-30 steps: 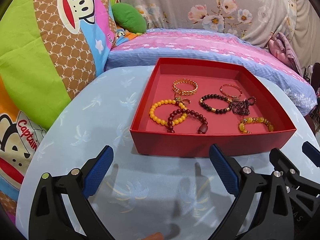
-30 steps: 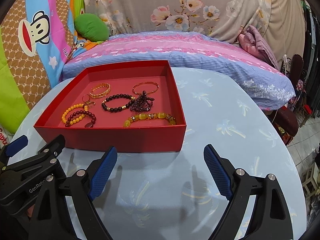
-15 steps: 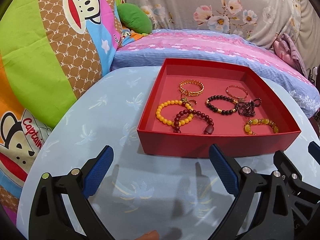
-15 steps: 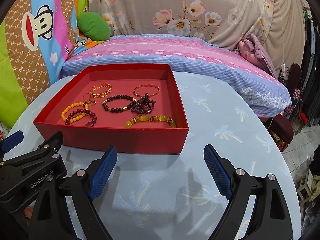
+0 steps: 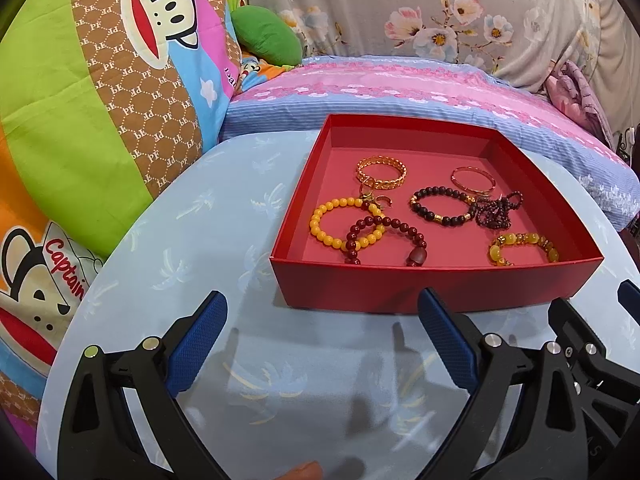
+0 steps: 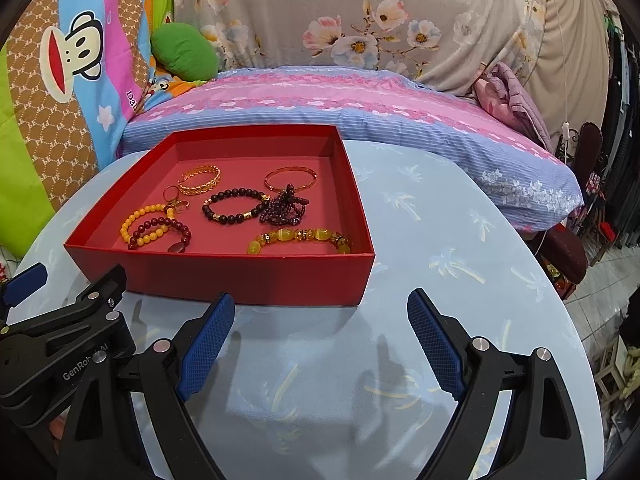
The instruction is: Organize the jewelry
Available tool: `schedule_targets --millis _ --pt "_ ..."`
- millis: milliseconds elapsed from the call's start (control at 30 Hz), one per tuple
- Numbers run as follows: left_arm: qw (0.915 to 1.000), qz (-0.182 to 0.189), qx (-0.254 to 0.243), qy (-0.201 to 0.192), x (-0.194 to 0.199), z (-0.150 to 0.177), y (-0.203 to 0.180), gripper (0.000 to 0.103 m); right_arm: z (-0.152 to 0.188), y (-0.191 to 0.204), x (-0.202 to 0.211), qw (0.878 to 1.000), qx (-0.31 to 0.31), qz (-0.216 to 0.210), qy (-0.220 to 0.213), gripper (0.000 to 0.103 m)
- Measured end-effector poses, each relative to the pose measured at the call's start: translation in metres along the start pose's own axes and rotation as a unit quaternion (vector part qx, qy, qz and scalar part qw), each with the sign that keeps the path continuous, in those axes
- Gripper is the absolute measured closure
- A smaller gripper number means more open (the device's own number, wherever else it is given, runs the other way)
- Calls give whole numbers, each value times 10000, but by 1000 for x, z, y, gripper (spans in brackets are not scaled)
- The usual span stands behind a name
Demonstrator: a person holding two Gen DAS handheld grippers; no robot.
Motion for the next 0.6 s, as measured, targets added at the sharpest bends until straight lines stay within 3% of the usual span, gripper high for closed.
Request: schedule_targets --millis 600 --pt "10000 -17 -41 0 0 -1 -1 12 0 -1 -1 10000 -33 1 6 18"
Point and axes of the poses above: each gripper's, at about its wrist camera, not at the fingertips, and x roughly against the way its jaws point, y to its left, z to its underside, the point moved 7 cm from there along -x, roughly the way its jaws point, and after that the axes turned 10 degrees about z, right-handed, at the moved point
